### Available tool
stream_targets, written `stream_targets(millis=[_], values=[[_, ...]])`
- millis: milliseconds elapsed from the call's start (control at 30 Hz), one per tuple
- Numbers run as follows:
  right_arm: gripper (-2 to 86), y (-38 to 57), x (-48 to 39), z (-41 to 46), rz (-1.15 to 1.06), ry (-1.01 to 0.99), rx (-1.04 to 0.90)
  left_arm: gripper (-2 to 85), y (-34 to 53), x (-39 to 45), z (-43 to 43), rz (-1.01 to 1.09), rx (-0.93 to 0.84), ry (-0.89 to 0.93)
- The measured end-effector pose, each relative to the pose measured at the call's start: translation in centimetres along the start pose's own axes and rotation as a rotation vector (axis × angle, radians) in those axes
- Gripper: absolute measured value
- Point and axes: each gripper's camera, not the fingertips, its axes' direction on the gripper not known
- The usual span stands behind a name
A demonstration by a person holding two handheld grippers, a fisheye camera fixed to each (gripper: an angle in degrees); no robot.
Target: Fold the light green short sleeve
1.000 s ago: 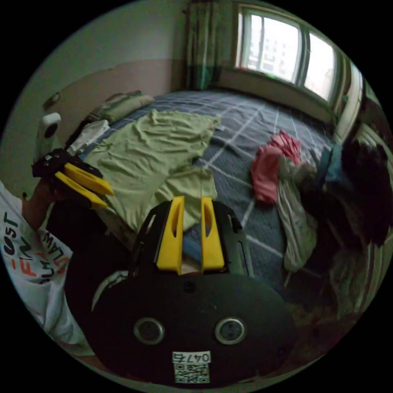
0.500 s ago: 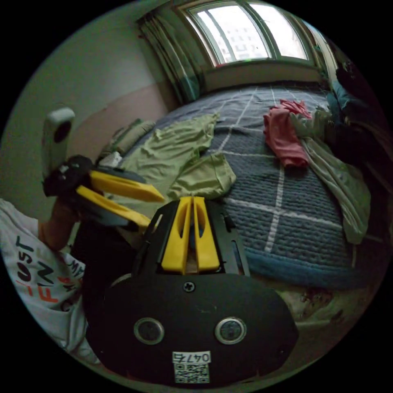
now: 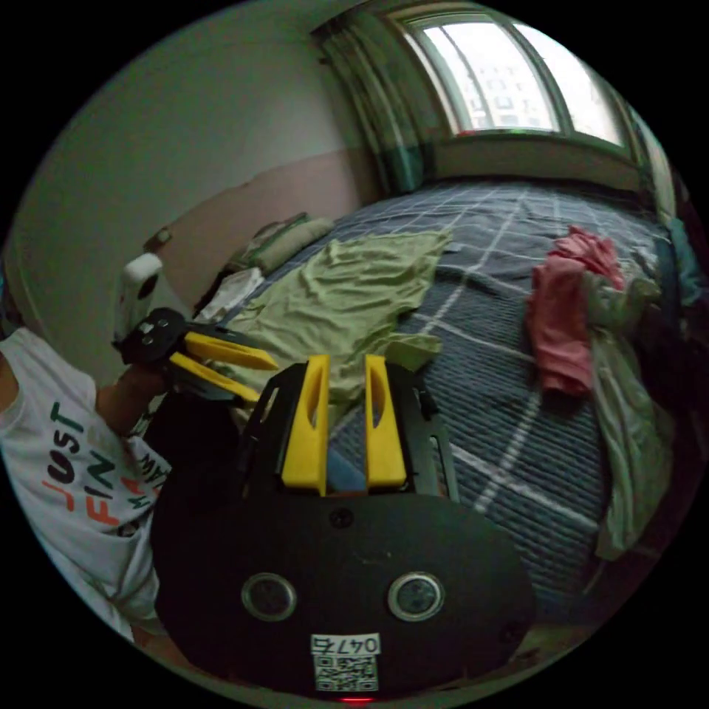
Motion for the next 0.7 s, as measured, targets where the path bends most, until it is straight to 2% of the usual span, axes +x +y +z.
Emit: stream_targets(millis=[167, 300, 500, 700], values=[[3.5, -1.8, 3.1, 0.3, 0.023, 0.139, -0.066, 10.4, -3.7, 1.3, 3.0, 0.118, 0.009, -0.044], [4.0, -3.1, 5.0, 2.0, 0.055, 0.156, -0.114, 9.8, -5.3, 2.4, 6.4, 0.175, -0.055, -0.091], [4.8, -4.5, 7.0, 4.8, 0.094, 0.121, -0.201, 0.6, -4.6, 1.4, 7.1, 0.098, -0.011, -0.136], [2.9, -5.5, 7.1, 8.3, 0.137, 0.006, -0.262, -0.8, -2.7, -1.8, 5.1, -0.02, 0.059, 0.007]])
